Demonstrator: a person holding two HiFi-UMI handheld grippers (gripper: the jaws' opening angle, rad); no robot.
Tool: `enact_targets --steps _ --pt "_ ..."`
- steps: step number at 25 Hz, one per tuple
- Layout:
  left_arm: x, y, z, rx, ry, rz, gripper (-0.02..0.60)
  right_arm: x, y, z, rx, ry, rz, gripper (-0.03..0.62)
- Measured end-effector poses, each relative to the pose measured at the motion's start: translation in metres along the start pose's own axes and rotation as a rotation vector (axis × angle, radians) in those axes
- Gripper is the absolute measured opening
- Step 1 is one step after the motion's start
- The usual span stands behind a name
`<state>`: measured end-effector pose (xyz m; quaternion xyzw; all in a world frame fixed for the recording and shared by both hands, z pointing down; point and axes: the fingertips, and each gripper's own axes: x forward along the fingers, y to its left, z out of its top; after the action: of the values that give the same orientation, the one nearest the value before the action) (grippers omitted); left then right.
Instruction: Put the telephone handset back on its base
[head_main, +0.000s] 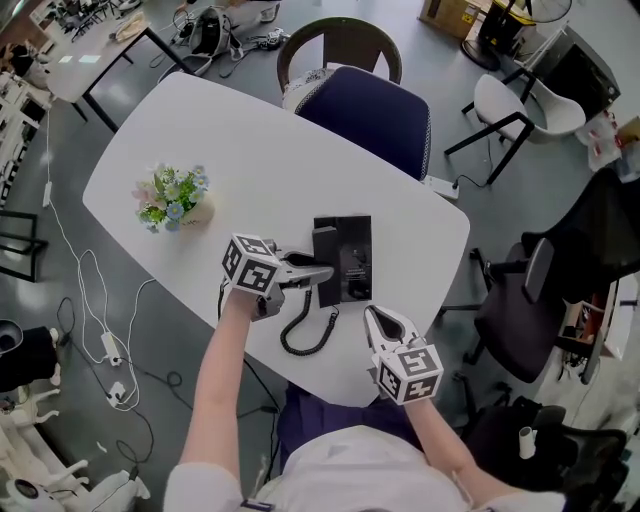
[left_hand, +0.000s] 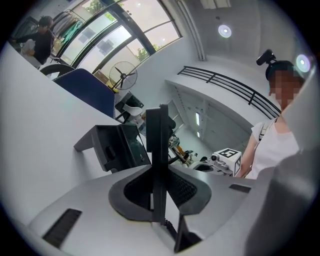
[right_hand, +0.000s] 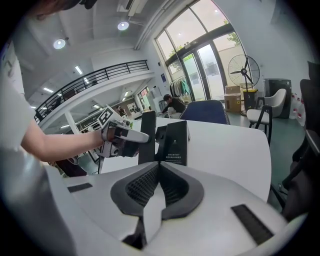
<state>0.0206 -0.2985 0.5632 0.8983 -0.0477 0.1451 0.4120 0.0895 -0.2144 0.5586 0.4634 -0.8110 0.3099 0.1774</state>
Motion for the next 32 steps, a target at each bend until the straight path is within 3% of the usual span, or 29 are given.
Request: enact_targets --steps 8,18,32 --pt "0.006 0.014 -0.005 -0.077 0.056 -0.002 0.083 0.005 0.002 0.003 0.001 0.003 0.006 0.035" --pt "0.008 0.033 -0.009 -0.137 0.063 0.05 0.091 0.004 0.001 0.003 0.002 -0.001 -0.003 0.035" --pt "0.015 0.04 -0.01 -0.111 0.09 0.151 0.109 0.004 0.001 0.002 -0.003 0.0 0.01 0.035"
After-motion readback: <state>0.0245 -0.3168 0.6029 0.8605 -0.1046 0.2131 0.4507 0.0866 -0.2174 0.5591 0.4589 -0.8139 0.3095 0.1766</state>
